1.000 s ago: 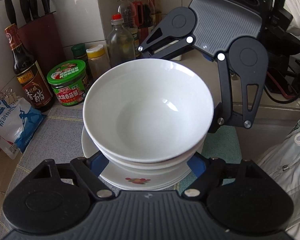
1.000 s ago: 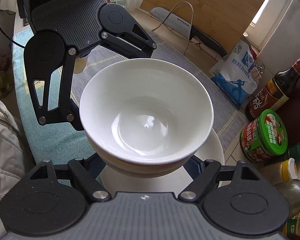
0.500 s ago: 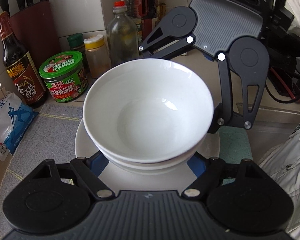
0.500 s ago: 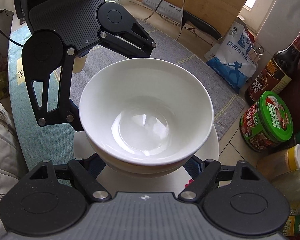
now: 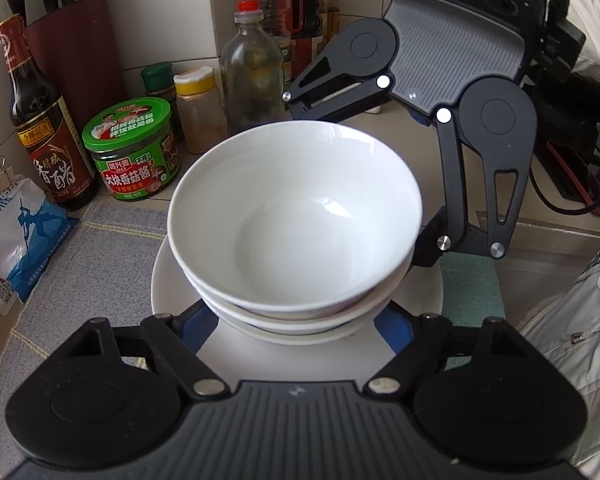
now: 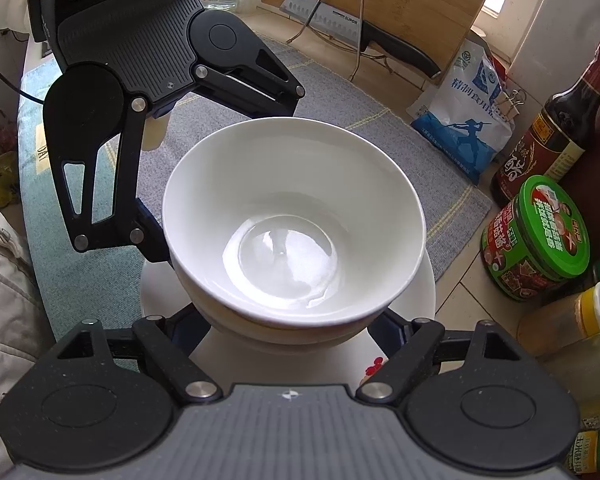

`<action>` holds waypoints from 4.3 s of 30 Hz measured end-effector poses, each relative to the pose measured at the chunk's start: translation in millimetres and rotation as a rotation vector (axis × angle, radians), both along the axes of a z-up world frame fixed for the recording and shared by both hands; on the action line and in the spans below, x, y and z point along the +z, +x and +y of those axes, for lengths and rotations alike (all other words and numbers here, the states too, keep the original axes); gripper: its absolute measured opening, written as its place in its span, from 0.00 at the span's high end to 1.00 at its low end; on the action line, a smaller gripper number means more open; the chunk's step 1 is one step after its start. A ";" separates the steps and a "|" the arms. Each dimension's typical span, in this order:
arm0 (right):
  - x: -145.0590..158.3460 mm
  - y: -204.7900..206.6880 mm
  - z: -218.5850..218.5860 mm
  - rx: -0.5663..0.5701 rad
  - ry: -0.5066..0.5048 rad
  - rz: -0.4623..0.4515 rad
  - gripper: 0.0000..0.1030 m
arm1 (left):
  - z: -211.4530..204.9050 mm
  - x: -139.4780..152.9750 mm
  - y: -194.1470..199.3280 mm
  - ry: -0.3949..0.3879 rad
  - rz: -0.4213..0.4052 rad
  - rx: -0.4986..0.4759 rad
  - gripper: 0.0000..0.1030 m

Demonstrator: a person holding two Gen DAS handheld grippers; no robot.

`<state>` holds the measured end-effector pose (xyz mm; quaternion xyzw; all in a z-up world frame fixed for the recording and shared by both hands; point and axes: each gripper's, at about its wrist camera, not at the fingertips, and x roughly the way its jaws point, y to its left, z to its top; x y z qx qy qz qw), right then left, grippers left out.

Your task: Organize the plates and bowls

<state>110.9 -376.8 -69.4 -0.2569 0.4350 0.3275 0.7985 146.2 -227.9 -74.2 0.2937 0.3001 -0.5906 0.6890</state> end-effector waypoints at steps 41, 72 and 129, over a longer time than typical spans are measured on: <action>25.8 -81.2 79.9 -0.870 -0.066 -0.120 0.00 | 123.6 53.7 -72.0 -0.305 -0.047 0.663 0.01; 88.2 -143.1 134.0 -1.285 0.101 -0.382 0.00 | 148.9 104.4 -87.4 -0.191 -0.116 0.774 0.01; 87.6 -141.5 122.6 -1.304 0.081 -0.374 0.00 | 135.9 101.0 -84.5 -0.173 -0.107 0.785 0.01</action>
